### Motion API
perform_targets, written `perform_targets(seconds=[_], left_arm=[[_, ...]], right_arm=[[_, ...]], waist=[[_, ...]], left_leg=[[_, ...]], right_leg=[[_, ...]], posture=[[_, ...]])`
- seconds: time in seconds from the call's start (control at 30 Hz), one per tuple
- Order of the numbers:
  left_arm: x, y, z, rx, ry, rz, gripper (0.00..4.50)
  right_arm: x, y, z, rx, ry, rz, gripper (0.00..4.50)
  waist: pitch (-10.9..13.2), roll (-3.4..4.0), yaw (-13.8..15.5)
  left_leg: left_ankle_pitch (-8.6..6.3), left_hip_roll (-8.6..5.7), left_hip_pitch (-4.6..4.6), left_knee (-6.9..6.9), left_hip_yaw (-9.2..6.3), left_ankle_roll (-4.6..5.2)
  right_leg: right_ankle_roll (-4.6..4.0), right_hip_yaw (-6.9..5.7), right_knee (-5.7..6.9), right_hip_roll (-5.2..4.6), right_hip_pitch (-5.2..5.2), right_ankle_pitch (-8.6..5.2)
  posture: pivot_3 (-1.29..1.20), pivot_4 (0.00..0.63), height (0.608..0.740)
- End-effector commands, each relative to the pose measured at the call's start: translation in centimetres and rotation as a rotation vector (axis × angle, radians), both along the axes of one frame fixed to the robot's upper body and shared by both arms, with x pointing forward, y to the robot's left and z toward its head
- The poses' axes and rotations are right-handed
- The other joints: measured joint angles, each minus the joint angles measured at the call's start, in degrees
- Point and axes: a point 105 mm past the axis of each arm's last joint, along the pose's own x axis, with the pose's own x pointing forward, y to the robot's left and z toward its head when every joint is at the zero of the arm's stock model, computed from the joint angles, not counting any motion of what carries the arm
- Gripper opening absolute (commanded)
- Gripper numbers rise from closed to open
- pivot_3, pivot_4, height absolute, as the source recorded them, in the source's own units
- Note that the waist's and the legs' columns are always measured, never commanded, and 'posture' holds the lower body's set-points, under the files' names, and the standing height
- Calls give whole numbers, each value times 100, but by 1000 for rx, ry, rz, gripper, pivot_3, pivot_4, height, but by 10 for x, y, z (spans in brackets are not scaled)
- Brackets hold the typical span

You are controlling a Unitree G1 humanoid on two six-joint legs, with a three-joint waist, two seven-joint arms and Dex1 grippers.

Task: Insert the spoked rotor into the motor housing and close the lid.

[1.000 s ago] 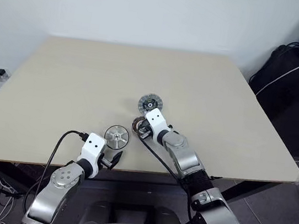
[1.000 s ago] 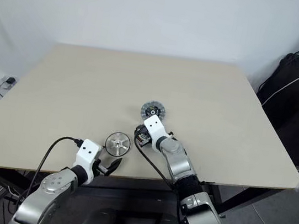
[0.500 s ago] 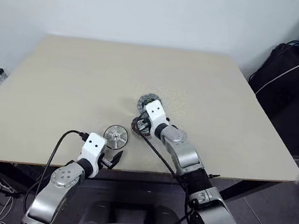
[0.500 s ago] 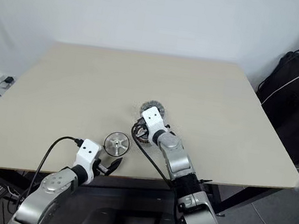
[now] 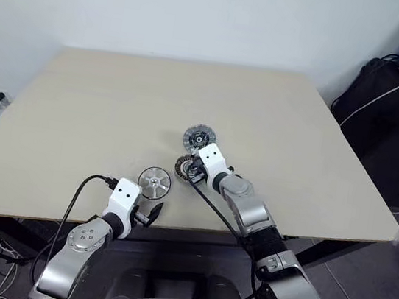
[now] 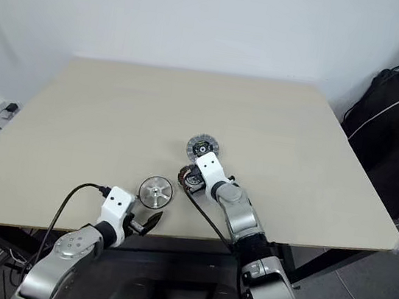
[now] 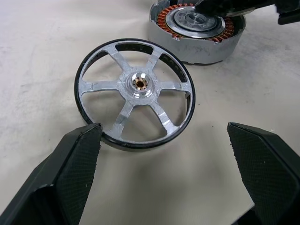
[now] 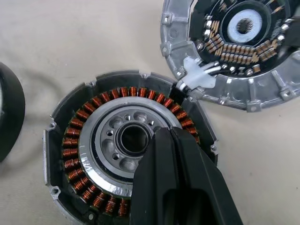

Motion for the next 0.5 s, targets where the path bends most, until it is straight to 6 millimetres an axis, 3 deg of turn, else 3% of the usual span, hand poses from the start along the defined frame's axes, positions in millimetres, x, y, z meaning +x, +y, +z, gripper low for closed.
perform_targets(seconds=[0.03,0.3,0.5], left_arm=[[5,-4,18,-16,-70,-17,4500],[5,-3,18,-17,-69,-7,4500],[4,-2,18,-16,-70,-1,4500]], right_arm=[[6,7,29,33,-86,20,46],[4,11,8,-62,-40,22,46],[1,16,3,-63,-26,36,46]], waist=[[0,-1,-6],[1,-1,-10],[2,-1,-10]], left_leg=[[0,0,-5,-1,1,-1],[0,0,1,-1,0,-2],[0,0,3,-1,-1,-2]], right_leg=[[1,0,0,2,1,1],[-4,-3,0,5,-2,-3],[-4,-3,0,5,-1,-3]], posture=[[0,0,740],[0,0,740],[0,0,740]])
